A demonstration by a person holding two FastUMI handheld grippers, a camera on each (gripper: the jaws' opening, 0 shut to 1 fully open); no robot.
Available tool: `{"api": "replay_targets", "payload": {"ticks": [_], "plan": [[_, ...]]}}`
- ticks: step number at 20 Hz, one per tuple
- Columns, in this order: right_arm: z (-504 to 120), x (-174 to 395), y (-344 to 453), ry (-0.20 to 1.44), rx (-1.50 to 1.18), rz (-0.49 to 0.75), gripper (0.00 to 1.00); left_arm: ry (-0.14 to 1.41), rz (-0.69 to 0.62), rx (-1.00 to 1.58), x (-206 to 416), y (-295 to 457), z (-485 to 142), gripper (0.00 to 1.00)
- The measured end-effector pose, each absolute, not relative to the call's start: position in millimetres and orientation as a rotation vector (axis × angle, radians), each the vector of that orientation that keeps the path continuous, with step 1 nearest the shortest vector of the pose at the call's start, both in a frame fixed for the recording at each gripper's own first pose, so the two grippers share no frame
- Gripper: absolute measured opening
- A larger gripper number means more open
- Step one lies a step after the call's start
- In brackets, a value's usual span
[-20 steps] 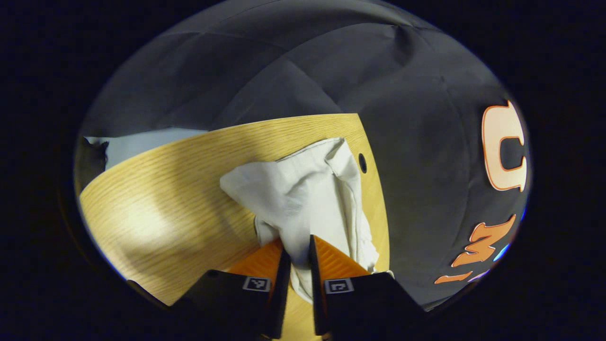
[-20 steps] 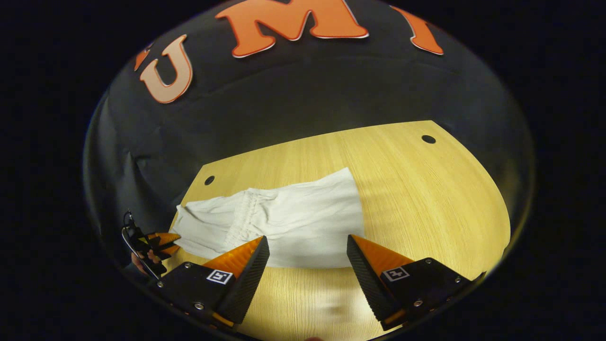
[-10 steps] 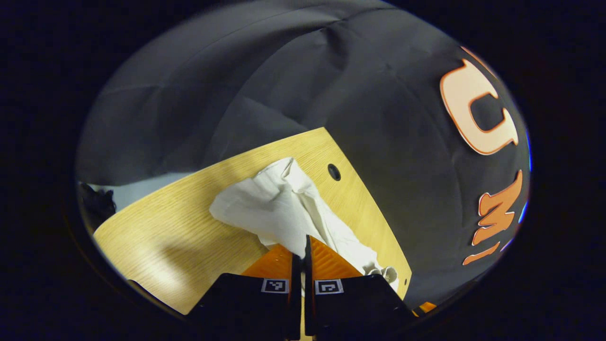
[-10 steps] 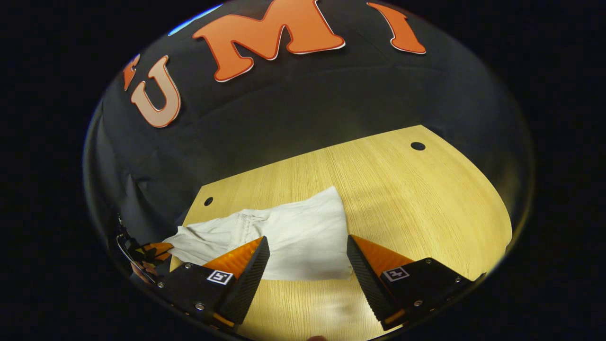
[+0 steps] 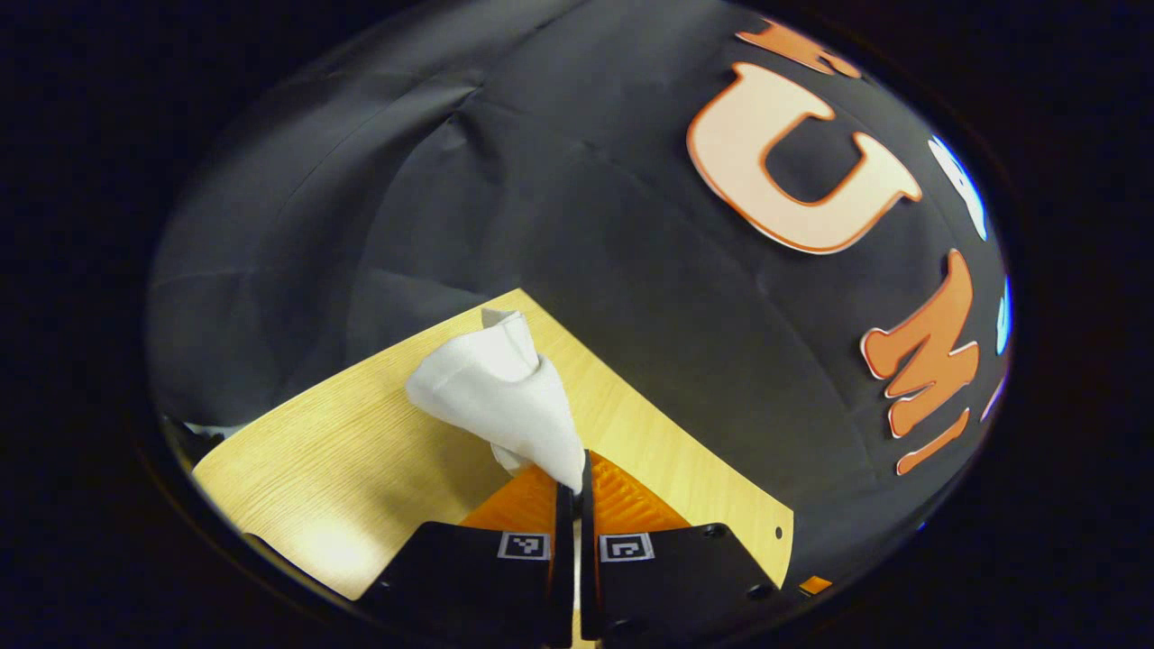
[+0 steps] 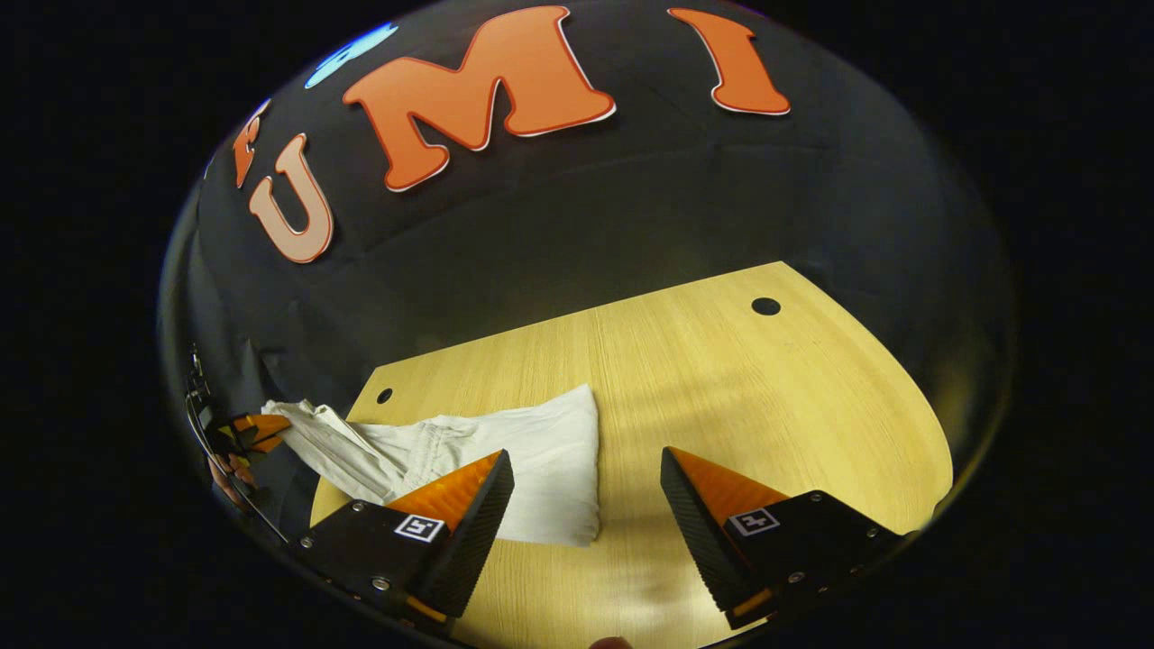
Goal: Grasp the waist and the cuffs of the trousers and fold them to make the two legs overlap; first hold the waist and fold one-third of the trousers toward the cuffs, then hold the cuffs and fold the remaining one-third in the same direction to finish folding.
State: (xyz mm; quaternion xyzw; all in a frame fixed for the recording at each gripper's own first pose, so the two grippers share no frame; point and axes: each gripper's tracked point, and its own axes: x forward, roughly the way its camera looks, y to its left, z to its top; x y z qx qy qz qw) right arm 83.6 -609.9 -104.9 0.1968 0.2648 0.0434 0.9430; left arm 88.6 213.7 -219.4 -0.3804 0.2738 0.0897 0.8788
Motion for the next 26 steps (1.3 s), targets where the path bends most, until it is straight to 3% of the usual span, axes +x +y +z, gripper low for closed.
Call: {"api": "replay_targets", "payload": {"ticks": [7, 13, 20, 24, 26], "plan": [[-118, 76, -651, 0.549, 0.457, 0.107, 0.98, 0.537, 0.104, -0.706, 120, 110, -156, 0.06], [-133, 70, -679, 0.580, 0.436, 0.132, 0.98, 0.570, 0.039, -0.665, 137, 13, -149, 0.06], [-148, 59, -719, 0.597, 0.421, 0.130, 0.98, 0.704, -0.051, -0.643, 141, -116, -193, 0.06], [-154, 55, -733, 0.595, 0.434, 0.116, 0.98, 0.857, -0.185, -0.514, 116, -178, -236, 0.07], [-158, 50, -739, 0.593, 0.445, 0.112, 0.98, 0.945, -0.319, -0.425, 80, -209, -261, 0.11]]}}
